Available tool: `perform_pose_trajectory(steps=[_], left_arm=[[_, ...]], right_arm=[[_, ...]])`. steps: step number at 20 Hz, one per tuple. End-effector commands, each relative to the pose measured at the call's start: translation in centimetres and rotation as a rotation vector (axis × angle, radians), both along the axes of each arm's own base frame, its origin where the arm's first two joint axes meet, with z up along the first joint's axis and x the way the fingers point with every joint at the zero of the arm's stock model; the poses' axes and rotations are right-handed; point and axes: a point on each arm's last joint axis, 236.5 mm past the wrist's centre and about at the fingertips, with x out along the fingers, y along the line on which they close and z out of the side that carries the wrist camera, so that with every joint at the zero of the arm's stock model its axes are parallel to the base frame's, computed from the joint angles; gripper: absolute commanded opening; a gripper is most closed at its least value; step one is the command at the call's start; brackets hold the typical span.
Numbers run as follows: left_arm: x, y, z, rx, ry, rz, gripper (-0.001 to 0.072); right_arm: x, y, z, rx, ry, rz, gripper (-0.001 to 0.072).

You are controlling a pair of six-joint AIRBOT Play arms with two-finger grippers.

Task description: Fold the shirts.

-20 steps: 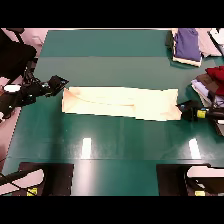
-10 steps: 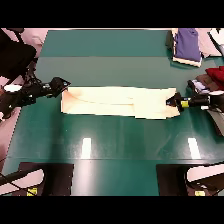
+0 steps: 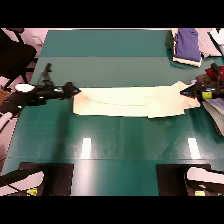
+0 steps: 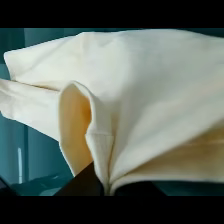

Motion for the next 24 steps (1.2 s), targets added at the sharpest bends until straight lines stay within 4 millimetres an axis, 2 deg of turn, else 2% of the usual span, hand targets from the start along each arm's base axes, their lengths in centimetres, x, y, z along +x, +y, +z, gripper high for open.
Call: perform_pose_trajectory(steps=[1,4,5,7,9,12,15,17,19,20,21,22,24], left_arm=[[-1.9,-10.1,2.5,-0.057,-0.114,-0.108,0.0021],[-4.3,-19.8,3.3,-0.001,-0.241,-0.216,0.0021],[-5.2,-23.1,2.7,0.015,-0.265,-0.276,0.0021],[-5.8,-27.9,0.1,0.020,-0.241,-0.359,0.0021],[-5.1,-30.3,-3.3,0.003,-0.152,-0.367,0.0020],[-4.8,-30.2,-7.5,0.055,-0.078,-0.359,0.0019],[-5.5,-28.8,-10.2,0.183,-0.057,-0.407,0.0019],[-5.1,-27.7,-10.9,0.241,-0.068,-0.415,0.0021],[-3.5,-25.2,-10.4,0.262,-0.044,-0.422,0.0020],[-2.0,-22.4,-9.8,0.286,-0.014,-0.401,0.0020],[-0.3,-18.5,-8.8,0.332,0.016,-0.353,0.0019],[1.5,-13.6,-7.5,0.405,0.044,-0.282,0.0020],[4.1,-1.7,-2.4,0.580,0.046,-0.095,0.0021]], right_arm=[[-2.5,-0.2,3.1,-0.017,-0.031,0.037,0.0014],[-3.5,0.5,3.7,-0.039,-0.034,0.077,0.0014],[-3.7,0.8,4.2,-0.042,-0.043,0.086,0.0014],[-4.0,2.1,5.1,-0.056,-0.071,0.119,0.0014],[-4.1,3.6,6.3,-0.059,-0.105,0.141,0.0014],[-3.7,6.5,9.8,-0.001,-0.214,0.153,0.0014],[-3.1,11.0,12.9,0.069,-0.311,0.187,0.0014],[-3.1,14.3,13.3,0.073,-0.331,0.222,0.0014],[-2.8,17.9,13.2,0.083,-0.343,0.249,0.0014],[-2.8,19.6,12.9,0.089,-0.338,0.266,0.0014],[-2.8,21.4,12.2,0.097,-0.326,0.285,0.0014],[-2.9,23.3,11.5,0.106,-0.312,0.305,0.0014],[-2.6,28.0,9.9,0.150,-0.292,0.328,0.0014]])
